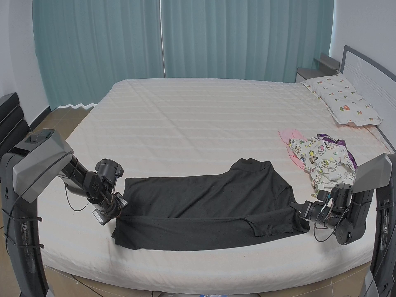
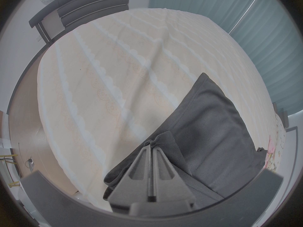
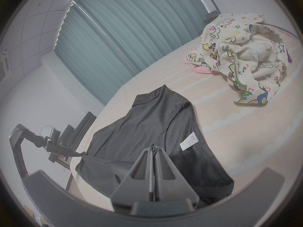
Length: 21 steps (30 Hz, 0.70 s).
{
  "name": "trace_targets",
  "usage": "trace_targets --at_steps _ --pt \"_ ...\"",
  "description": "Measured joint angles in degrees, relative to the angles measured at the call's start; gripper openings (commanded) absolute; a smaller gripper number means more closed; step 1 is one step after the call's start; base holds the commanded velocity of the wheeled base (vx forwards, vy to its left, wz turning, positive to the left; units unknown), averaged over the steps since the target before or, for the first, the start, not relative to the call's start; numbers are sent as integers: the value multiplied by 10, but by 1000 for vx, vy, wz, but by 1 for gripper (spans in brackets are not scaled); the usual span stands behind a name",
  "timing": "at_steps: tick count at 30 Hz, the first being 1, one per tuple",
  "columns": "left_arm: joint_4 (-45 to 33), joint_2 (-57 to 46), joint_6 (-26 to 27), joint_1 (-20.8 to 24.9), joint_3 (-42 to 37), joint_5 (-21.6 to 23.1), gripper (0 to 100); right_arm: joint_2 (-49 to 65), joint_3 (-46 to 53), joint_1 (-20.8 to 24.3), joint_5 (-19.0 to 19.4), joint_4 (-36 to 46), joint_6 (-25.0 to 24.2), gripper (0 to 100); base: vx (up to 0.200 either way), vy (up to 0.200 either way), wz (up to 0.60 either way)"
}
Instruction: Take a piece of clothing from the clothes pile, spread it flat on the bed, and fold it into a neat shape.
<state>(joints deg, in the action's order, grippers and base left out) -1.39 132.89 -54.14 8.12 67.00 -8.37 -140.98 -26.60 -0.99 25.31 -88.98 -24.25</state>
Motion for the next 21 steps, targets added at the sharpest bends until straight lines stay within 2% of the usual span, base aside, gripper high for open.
trace_targets --at_steps 7,20,21 --pt "-30 9 0 4 24 0 0 -4 -6 -16 0 0 0 0 0 0 0" --pt "-31 13 -1 11 41 0 0 -9 -14 -23 0 0 -1 0 0 0 0" --pt "-31 13 -1 12 43 0 100 -10 -15 -22 0 0 -1 0 0 0 0"
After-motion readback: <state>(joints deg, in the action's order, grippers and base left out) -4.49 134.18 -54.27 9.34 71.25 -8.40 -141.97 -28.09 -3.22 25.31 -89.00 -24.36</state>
